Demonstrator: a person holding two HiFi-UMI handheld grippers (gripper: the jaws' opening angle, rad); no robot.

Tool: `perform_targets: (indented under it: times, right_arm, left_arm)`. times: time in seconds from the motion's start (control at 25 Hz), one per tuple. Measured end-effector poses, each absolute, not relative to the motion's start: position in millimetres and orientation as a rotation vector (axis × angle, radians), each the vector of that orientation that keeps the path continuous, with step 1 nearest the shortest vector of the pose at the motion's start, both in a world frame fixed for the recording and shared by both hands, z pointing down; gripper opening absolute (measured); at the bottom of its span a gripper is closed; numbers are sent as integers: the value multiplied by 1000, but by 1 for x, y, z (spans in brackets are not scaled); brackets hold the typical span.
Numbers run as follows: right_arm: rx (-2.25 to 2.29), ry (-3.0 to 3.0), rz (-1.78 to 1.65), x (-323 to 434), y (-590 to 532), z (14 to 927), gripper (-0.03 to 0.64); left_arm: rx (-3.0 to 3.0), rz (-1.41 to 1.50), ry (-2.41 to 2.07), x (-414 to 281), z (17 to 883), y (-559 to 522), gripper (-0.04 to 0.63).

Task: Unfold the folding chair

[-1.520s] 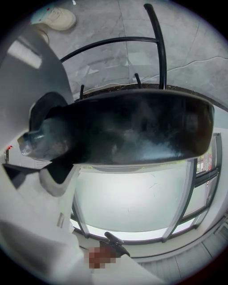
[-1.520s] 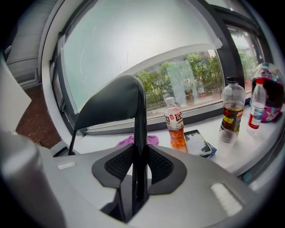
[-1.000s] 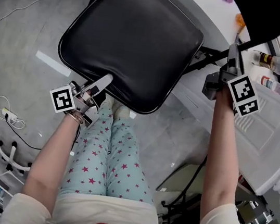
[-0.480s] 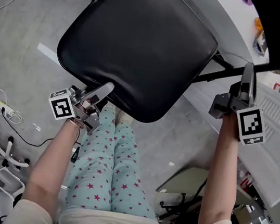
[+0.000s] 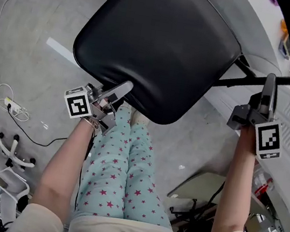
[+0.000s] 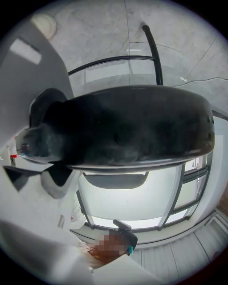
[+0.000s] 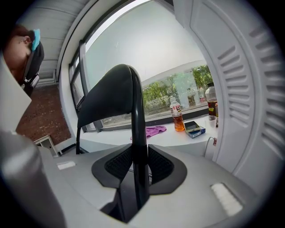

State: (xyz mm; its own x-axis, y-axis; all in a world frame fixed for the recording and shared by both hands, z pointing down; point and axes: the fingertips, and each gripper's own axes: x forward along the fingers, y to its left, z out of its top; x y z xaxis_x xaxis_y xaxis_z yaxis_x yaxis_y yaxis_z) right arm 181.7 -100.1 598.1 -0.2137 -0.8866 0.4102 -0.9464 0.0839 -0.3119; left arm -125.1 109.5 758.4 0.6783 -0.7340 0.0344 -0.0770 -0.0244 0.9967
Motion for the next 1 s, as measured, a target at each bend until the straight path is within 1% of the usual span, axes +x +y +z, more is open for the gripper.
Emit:
perform_targets:
  times: [0.44, 0.56, 0.6, 0.64, 0.68, 0.72, 0.84, 1.0]
  right_arm:
    - [1955, -2210, 736, 183, -93, 597, 130]
    - [2015, -2190, 813, 184, -90, 602, 138]
    - [2044, -2184, 867, 184, -88, 605, 141]
    - [2075, -2170, 925, 185, -85, 608, 165]
    - [2106, -2147, 974, 187, -81, 613, 190]
    - [2134, -2114, 1006, 188, -75, 616, 199]
    - [2159, -1996, 1034, 185, -51, 626, 207]
    - [2079, -1928, 1051, 168, -15, 626, 206]
  left_arm:
    - [1522, -600, -702, -124, 764, 111, 233]
    - [1504, -543, -743, -126, 768, 114, 261]
    - [1493, -509, -775, -128, 771, 117, 288]
    - [1478, -479, -809, -130, 773, 120, 317]
    - [1457, -457, -844, -134, 774, 124, 322]
    - [1434, -445, -882, -139, 775, 128, 322]
    - [1367, -428, -1012, -156, 774, 137, 323]
    - [1321, -298, -1167, -169, 770, 153, 325]
